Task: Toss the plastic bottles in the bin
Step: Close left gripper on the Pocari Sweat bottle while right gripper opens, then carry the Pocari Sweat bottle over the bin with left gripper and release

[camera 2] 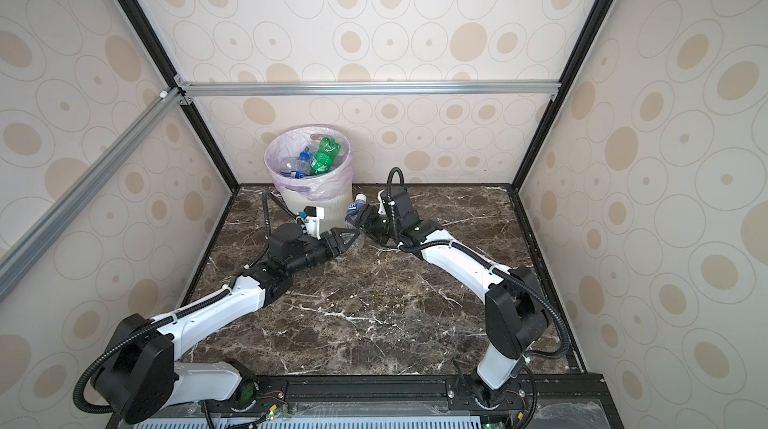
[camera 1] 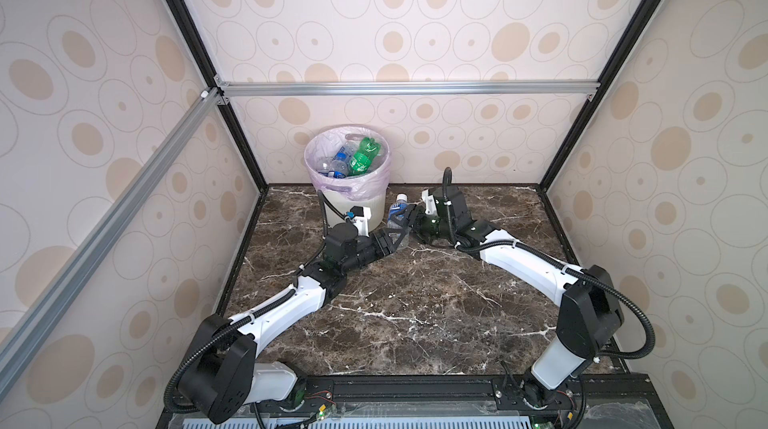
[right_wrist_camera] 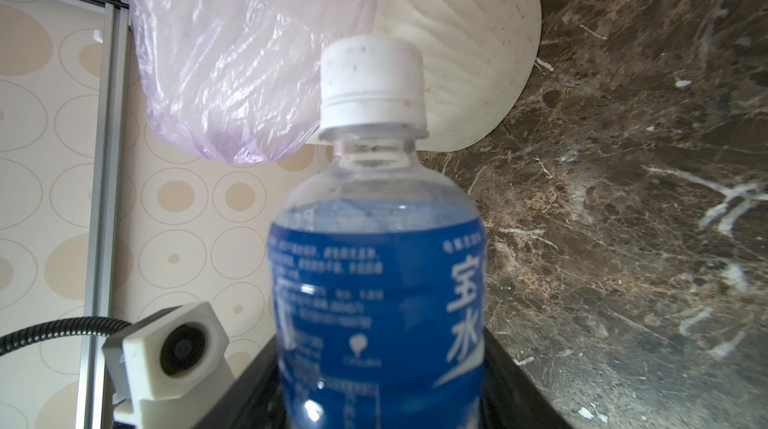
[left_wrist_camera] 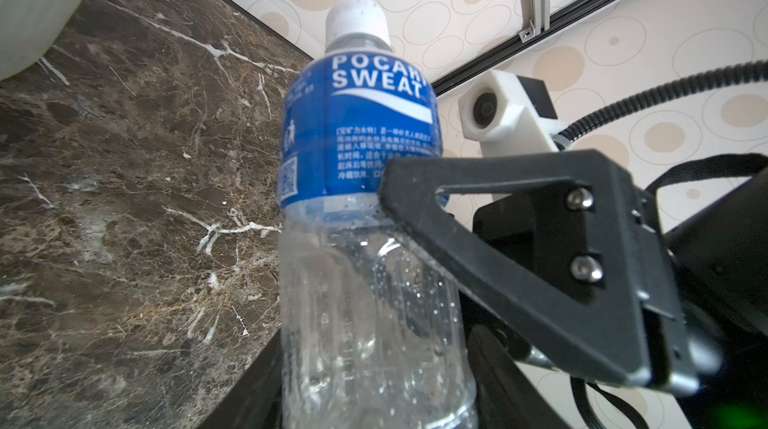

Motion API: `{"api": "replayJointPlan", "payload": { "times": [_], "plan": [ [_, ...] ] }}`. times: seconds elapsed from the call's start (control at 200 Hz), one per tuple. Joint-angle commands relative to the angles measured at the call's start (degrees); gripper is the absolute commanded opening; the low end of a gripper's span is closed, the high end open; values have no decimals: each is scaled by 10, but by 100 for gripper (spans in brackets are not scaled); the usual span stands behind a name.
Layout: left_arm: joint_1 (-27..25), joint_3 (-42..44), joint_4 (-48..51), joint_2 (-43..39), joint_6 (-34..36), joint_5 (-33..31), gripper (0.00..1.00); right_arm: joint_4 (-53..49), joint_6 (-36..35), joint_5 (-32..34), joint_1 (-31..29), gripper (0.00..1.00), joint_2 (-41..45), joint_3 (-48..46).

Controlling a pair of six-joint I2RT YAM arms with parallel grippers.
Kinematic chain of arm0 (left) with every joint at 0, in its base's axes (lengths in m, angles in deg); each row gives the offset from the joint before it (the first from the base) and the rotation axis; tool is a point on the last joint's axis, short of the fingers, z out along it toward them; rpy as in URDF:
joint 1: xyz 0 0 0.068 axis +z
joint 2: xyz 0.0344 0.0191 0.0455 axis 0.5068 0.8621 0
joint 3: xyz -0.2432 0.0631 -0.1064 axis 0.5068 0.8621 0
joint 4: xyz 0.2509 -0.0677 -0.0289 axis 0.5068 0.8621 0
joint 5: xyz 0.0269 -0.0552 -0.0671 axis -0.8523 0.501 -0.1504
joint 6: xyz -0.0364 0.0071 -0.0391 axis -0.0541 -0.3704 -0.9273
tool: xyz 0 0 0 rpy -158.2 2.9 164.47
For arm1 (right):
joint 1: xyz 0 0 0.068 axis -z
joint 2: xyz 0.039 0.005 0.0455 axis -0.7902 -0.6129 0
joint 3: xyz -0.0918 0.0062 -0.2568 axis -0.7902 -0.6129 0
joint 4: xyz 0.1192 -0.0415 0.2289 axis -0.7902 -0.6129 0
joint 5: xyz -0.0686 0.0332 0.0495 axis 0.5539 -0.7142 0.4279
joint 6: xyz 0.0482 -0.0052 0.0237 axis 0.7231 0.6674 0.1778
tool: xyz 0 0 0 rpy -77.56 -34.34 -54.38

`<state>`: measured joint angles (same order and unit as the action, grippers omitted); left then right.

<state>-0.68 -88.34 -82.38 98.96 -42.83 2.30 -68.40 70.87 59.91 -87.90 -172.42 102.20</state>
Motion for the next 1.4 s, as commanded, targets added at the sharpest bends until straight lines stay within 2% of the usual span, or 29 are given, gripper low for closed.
{"api": "replayJointPlan", "payload": {
  "times": [0.0,0.185,0.375,0.52,0.66,0.915,1.12,1.25,1.395],
  "plan": [
    [-5,-9,-8,3,7,-6,50,-1,3,1,-6,70,-4,13],
    [-4,-19,48,-13,40,-31,48,-37,-31,14,0,86,6,34],
    [7,-47,147,-35,88,-67,47,-61,-67,34,19,100,37,39],
    [29,-92,215,-49,126,-91,46,-87,-97,52,37,100,69,45],
    [57,-178,283,-47,177,-117,46,-108,-125,67,46,100,90,46],
    [139,-431,352,26,257,-153,44,-120,-147,68,47,100,98,48],
    [157,-594,344,80,304,-190,45,-126,-161,66,49,100,94,47],
    [167,-630,327,103,310,-201,46,-124,-160,61,56,100,87,42],
    [196,-636,343,161,292,-179,48,-114,-154,51,60,100,71,41]
  ]
}}
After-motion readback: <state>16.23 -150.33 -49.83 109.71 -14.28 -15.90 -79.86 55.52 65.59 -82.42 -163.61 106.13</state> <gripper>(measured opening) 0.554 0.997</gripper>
